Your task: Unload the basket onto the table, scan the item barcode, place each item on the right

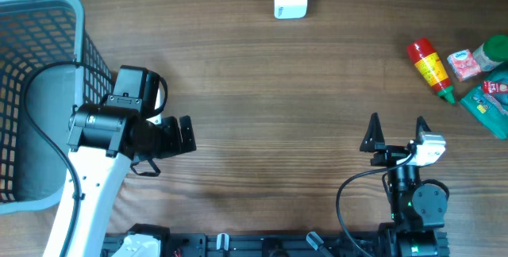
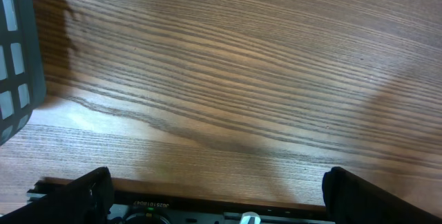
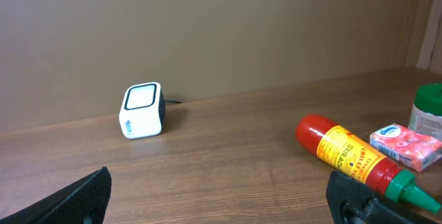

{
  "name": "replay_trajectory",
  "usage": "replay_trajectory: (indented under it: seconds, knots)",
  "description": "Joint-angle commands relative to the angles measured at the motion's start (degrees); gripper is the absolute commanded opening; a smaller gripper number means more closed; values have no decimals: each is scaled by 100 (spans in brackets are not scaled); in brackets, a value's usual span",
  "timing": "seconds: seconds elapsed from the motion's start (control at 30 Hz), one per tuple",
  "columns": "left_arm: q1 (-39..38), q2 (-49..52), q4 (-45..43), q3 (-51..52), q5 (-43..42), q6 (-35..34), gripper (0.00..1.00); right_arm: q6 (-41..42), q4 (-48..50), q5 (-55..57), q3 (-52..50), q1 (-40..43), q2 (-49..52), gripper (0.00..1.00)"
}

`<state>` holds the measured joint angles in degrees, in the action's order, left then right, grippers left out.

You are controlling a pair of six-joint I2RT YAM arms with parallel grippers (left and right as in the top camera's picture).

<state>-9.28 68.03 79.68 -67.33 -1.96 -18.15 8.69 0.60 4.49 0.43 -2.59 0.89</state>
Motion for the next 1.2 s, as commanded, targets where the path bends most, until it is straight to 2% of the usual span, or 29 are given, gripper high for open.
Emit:
replay_trajectory:
  seconds: [0.0, 0.63, 0.7, 0.8, 0.93, 1.17]
  knots:
    - [-26, -22, 2, 20, 55, -52, 100, -118, 13, -96, -13, -2, -68, 100]
    - [-37, -79, -96, 22, 160, 114, 100, -118, 15, -96, -13, -2, -61, 100]
    - [-153, -361, -686, 22, 114, 98, 100, -118, 15, -96, -13, -2, -55, 100]
    - [-531, -1128, -2103, 162, 122, 153, 100, -118, 13, -96, -13, -2, -7, 100]
    - [-579, -2343, -3724, 763, 133, 295, 100, -116, 15, -96, -13, -2, 7, 100]
    - [-188, -4312, -5261, 2404, -402, 772, 100, -118, 13, -96, -13, -2, 7, 100]
